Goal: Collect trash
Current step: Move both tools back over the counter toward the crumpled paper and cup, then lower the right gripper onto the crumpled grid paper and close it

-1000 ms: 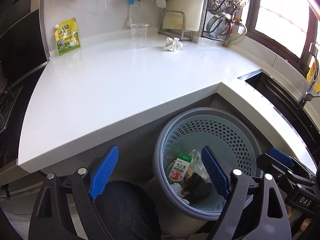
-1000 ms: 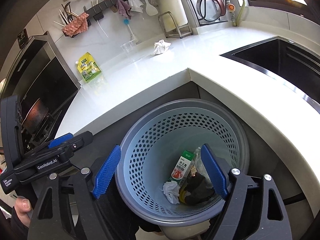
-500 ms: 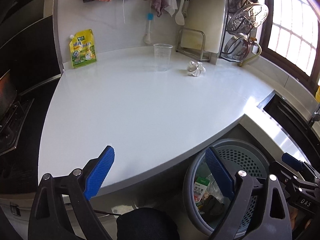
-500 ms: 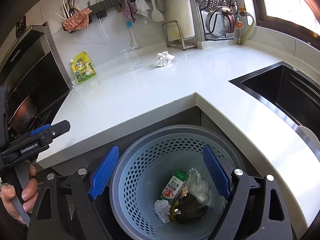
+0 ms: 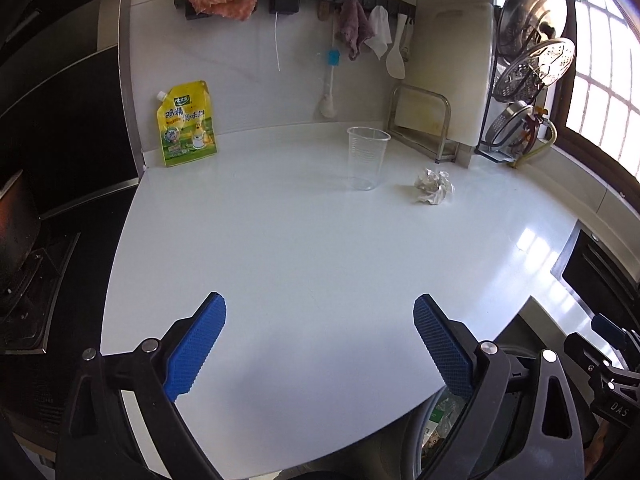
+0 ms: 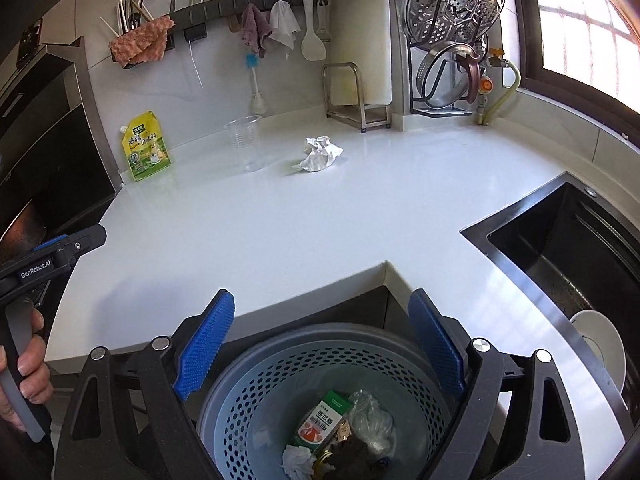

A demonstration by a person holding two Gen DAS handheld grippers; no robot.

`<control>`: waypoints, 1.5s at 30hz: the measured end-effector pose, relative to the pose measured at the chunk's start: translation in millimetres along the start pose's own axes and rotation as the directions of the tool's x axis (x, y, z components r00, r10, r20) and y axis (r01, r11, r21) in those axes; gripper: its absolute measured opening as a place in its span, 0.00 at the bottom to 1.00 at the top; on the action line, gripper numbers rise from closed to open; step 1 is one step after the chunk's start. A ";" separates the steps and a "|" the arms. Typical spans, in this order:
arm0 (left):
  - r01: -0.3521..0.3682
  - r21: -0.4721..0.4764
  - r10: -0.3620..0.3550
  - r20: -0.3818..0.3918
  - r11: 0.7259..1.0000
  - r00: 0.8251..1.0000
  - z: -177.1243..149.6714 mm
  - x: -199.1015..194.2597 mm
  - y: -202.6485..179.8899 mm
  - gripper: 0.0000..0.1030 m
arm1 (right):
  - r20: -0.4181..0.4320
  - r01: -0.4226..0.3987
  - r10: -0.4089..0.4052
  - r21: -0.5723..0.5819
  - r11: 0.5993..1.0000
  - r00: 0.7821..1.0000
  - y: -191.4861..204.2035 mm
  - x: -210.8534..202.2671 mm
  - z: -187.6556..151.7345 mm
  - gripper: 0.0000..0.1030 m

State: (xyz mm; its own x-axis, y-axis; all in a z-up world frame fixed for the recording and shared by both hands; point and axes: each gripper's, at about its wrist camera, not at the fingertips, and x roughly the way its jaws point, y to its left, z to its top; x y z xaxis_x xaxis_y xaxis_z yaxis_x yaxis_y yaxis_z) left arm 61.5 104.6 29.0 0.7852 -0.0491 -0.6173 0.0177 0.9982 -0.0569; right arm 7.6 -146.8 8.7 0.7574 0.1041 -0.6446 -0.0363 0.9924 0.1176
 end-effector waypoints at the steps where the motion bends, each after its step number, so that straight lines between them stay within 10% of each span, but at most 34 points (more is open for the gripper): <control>1: -0.005 -0.002 0.005 0.004 1.000 1.000 4.7 2.8 2.2 0.91 | 0.002 0.002 -0.002 -0.002 1.000 1.000 -0.6 2.5 3.8 0.82; 45: -0.048 0.007 0.048 -0.053 0.999 0.997 109.1 199.0 -33.8 0.91 | -0.070 -0.058 0.056 -0.030 0.998 0.996 -16.7 209.2 150.9 0.82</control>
State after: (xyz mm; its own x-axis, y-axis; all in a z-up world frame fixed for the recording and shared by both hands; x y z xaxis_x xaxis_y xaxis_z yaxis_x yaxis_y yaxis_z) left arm 284.7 64.8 -6.3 0.7510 -0.0024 -0.6603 -0.0155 0.9997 -0.0213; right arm 265.1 -151.5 -14.2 0.7070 0.1635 -0.6880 -0.0995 0.9862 0.1321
